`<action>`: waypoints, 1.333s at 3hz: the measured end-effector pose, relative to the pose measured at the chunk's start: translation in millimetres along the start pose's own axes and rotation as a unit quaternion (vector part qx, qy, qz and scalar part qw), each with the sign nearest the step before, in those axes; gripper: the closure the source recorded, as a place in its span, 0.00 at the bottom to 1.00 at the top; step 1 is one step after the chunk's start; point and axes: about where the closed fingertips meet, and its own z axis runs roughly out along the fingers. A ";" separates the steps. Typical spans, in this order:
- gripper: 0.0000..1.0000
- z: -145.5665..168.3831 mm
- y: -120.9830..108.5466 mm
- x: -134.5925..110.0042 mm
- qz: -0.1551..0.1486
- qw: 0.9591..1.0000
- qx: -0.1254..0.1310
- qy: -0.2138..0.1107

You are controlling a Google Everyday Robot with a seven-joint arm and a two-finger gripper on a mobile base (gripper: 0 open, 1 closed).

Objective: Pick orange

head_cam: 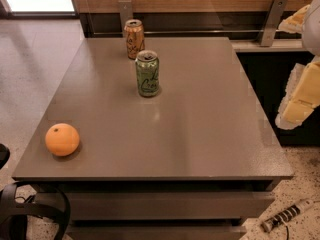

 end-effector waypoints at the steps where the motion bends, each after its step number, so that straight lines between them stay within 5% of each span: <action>1: 0.00 0.0 0.0 0.0 0.000 1.000 0.000 0.000; 2: 0.00 4.8 0.2 -9.5 0.005 0.999 -0.013 -0.043; 3: 0.00 24.5 5.4 -24.2 0.014 0.991 -0.037 -0.126; 4: 0.00 48.9 19.7 -51.3 0.033 0.969 -0.058 -0.240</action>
Offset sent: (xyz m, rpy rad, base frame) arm 0.0137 0.0368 -0.0066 0.3647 0.0266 0.1081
